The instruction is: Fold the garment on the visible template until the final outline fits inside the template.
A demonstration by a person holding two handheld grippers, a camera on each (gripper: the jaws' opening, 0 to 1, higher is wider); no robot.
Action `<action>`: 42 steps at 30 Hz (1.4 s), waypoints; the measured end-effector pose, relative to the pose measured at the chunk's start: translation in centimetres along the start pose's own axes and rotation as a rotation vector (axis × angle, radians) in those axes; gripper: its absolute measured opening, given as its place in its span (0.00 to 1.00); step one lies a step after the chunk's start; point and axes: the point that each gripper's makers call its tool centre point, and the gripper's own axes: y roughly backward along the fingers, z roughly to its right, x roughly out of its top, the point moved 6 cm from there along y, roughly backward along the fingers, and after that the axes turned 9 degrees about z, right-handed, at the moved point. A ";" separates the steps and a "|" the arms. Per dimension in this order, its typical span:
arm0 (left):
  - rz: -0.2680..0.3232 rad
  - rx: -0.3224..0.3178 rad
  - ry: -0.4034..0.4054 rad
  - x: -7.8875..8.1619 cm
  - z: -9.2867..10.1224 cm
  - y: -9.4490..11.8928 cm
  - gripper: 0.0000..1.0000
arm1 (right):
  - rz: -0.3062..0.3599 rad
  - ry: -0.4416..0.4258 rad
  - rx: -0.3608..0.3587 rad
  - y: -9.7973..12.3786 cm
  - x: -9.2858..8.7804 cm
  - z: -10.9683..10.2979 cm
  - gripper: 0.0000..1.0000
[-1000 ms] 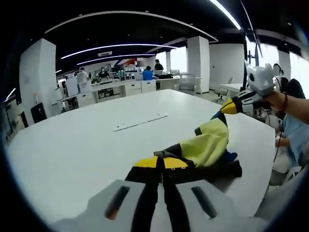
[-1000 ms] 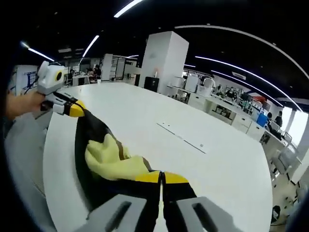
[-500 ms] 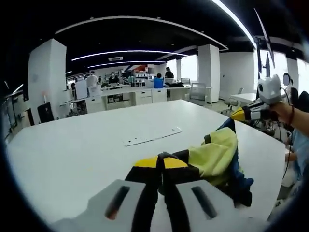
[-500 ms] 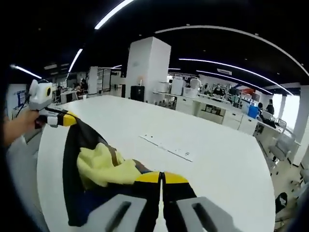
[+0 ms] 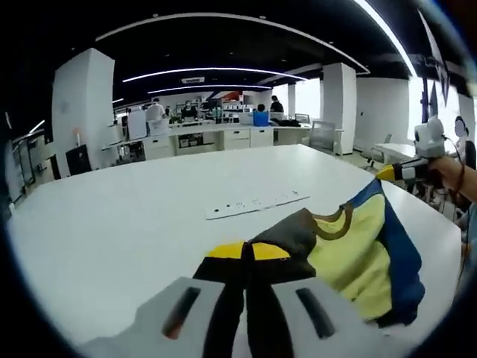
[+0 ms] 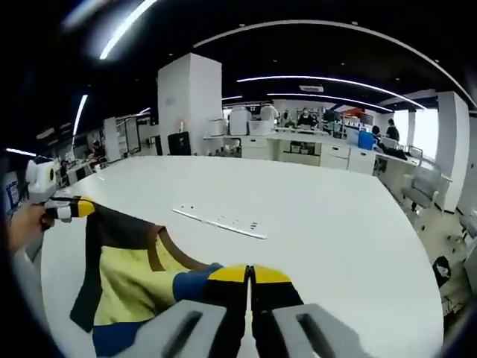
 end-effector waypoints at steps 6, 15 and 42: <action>0.010 0.023 0.035 -0.8 -1.1 -2.5 0.00 | -0.049 -0.046 -0.027 -2.5 -2.1 1.1 0.00; -0.078 0.066 -0.007 -4.2 -2.8 -5.8 0.00 | -0.110 -0.068 -0.067 -4.8 -4.7 2.4 0.00; -0.117 0.121 -0.054 -5.2 -2.7 -3.5 0.45 | -0.165 -0.027 0.027 -3.4 -4.8 0.8 0.50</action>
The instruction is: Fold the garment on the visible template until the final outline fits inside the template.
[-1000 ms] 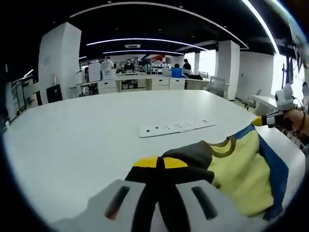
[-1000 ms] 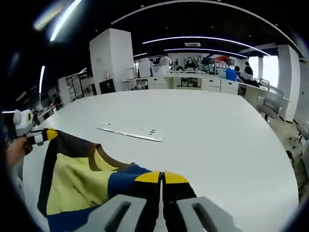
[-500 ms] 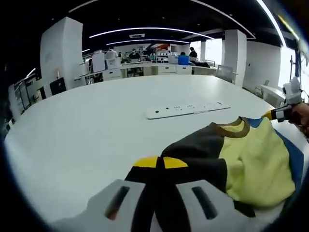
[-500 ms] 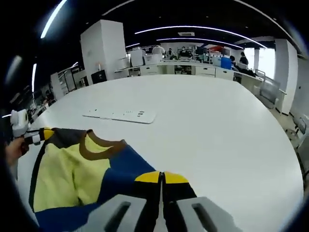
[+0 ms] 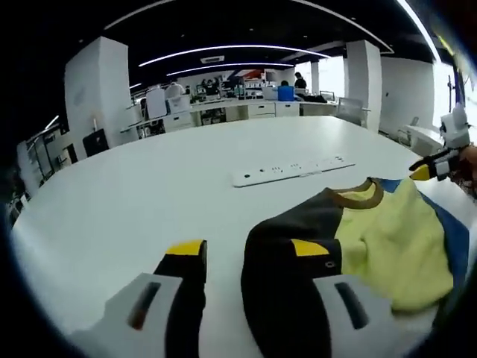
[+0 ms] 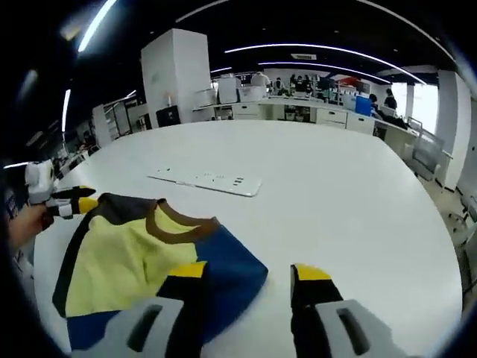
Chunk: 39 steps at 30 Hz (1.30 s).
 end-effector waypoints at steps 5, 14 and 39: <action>0.012 -0.042 -0.010 -0.1 0.7 2.2 0.54 | -0.006 0.023 0.067 1.9 0.2 -2.2 0.68; 0.025 -0.158 -0.037 -0.5 3.0 6.2 0.64 | 0.016 0.000 0.157 5.8 0.2 -5.9 0.89; -0.019 -0.341 0.015 -3.7 7.6 14.6 0.77 | 0.033 0.113 0.367 12.9 -4.6 -16.2 0.84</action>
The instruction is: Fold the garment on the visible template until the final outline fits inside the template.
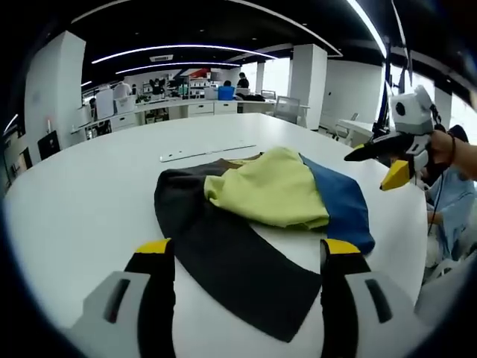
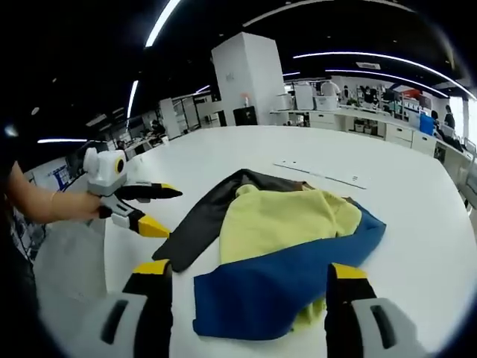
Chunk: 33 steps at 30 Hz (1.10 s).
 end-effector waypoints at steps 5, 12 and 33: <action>-0.013 -0.003 0.014 -1.0 1.5 0.2 0.74 | -0.003 -0.009 0.028 -0.3 -1.0 -1.6 0.80; -0.029 -0.006 0.010 -2.3 2.8 0.1 0.64 | -0.027 0.020 0.033 -0.7 -3.5 -3.5 0.65; -0.084 0.008 -0.010 -5.2 5.1 -0.6 0.30 | -0.124 0.157 -0.075 -1.7 -8.6 -4.3 0.18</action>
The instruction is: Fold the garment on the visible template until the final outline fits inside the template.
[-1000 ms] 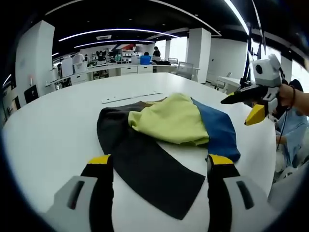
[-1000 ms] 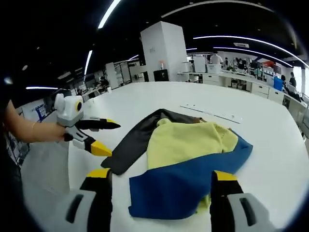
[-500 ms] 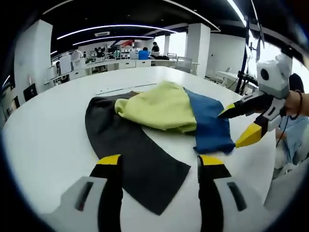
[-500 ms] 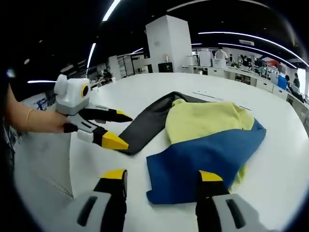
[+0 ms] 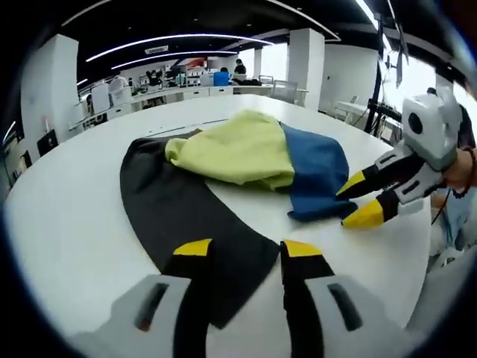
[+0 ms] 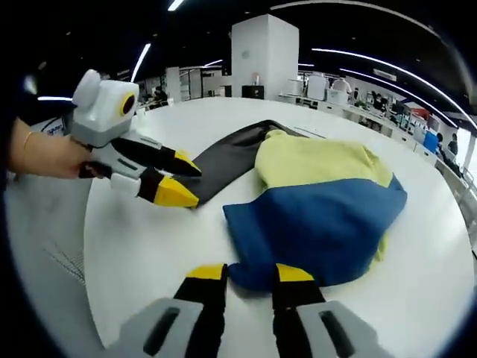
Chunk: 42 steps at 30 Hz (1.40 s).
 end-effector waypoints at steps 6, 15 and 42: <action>-0.001 0.003 0.000 -0.1 0.4 -0.2 0.25 | -0.009 0.037 -0.017 0.0 0.0 0.2 0.07; -0.010 0.051 0.033 -0.2 -1.1 0.1 0.02 | 0.008 0.042 -0.010 0.8 1.1 0.5 0.01; 0.022 0.223 -0.007 3.2 -9.5 6.6 0.01 | 0.100 0.059 -0.325 8.7 7.9 14.1 0.00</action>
